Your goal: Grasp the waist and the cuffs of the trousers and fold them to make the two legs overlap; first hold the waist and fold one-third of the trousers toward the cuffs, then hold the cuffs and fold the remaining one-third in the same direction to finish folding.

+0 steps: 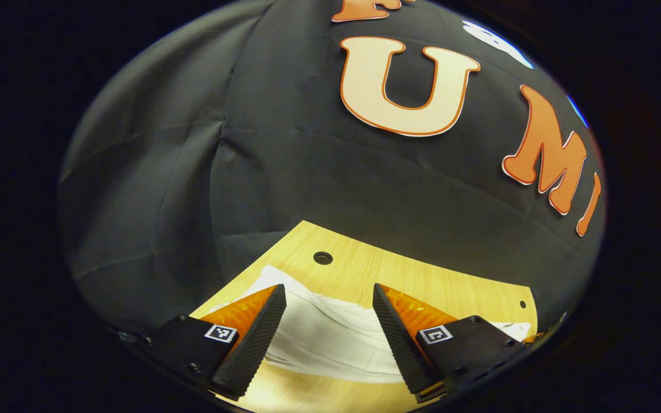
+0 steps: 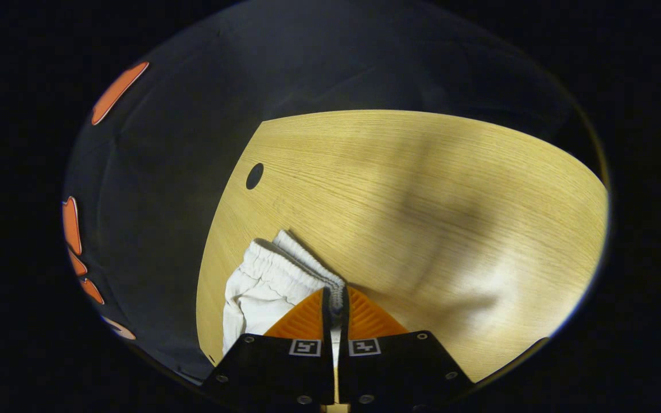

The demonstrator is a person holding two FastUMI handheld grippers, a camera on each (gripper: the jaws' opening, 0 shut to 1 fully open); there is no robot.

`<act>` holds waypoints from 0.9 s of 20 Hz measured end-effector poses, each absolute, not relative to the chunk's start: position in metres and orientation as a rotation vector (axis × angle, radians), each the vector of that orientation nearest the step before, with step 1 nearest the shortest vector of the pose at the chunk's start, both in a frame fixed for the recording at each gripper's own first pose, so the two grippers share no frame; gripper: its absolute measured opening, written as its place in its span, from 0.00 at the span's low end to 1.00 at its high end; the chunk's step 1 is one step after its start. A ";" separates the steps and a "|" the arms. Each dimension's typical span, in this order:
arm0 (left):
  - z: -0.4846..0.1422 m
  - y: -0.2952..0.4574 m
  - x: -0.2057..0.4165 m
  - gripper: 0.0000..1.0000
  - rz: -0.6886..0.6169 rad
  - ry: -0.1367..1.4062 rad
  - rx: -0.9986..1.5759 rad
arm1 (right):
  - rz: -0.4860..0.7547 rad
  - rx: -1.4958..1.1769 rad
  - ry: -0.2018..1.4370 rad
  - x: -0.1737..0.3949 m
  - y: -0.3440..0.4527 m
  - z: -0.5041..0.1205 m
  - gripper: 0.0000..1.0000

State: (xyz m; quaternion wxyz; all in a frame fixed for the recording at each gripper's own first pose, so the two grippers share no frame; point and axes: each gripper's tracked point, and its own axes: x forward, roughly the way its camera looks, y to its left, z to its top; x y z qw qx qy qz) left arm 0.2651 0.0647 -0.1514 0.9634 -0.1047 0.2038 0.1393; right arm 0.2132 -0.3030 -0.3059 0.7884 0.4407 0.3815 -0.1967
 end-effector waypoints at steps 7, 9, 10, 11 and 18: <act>-0.153 0.064 0.266 1.00 0.267 0.407 -0.180 | -0.359 0.911 0.733 0.227 -0.285 -0.238 0.01; -0.153 0.063 0.266 0.99 0.256 0.411 -0.199 | -0.331 0.907 0.702 0.233 -0.270 -0.215 0.01; -0.153 0.062 0.266 0.99 0.247 0.411 -0.207 | -0.318 0.897 0.689 0.234 -0.263 -0.204 0.01; -0.153 0.062 0.266 0.99 0.239 0.413 -0.207 | -0.304 0.887 0.672 0.228 -0.256 -0.189 0.01; -0.144 0.069 0.269 0.96 0.160 0.398 -0.206 | -0.213 0.789 0.576 0.224 -0.164 -0.110 0.01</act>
